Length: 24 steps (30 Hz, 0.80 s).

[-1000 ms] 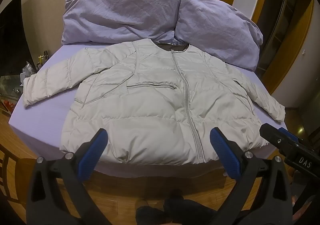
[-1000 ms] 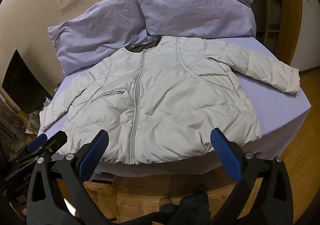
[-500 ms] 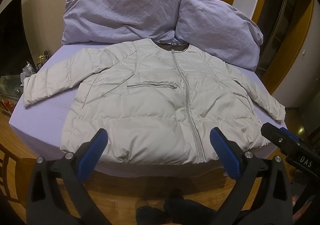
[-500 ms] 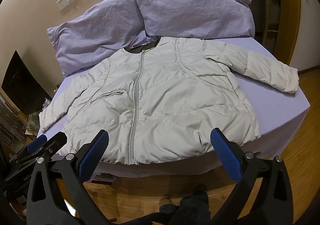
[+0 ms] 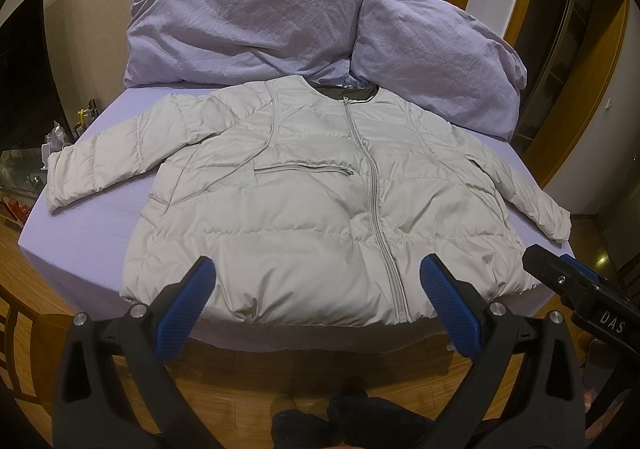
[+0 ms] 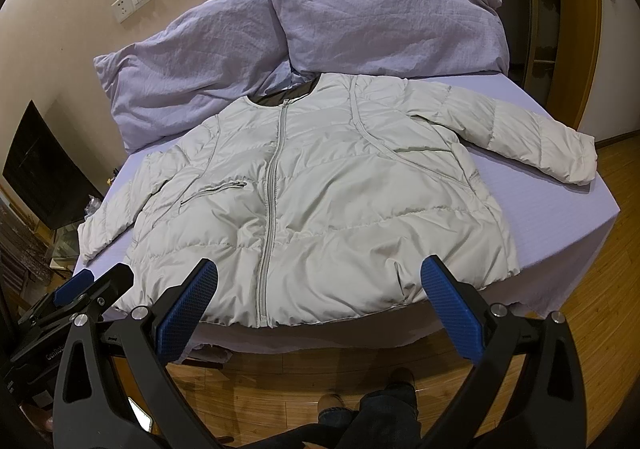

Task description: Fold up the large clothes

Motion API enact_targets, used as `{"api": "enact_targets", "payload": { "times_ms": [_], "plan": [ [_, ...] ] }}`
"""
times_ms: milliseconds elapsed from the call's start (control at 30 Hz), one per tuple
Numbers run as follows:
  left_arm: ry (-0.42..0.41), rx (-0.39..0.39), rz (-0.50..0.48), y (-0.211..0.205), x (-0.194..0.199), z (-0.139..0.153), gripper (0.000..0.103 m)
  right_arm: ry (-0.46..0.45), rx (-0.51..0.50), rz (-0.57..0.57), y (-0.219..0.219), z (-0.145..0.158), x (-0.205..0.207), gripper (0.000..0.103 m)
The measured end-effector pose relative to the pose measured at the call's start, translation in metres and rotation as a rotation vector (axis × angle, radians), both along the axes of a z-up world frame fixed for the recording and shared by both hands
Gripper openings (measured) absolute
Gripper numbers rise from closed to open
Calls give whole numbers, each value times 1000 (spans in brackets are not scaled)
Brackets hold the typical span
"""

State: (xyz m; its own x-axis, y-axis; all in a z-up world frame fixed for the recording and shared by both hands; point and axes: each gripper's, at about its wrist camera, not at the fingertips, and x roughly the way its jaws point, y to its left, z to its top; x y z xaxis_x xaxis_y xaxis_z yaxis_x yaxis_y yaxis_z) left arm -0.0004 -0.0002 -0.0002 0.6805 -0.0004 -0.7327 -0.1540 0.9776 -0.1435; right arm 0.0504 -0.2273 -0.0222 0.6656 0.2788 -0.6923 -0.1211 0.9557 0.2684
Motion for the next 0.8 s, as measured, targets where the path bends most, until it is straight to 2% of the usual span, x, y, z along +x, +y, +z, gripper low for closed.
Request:
{"api": "enact_targets", "payload": {
  "times_ms": [800],
  "plan": [
    [1, 1, -1, 0, 0, 0, 101, 0, 0, -1, -2, -1, 0, 102]
  ]
}}
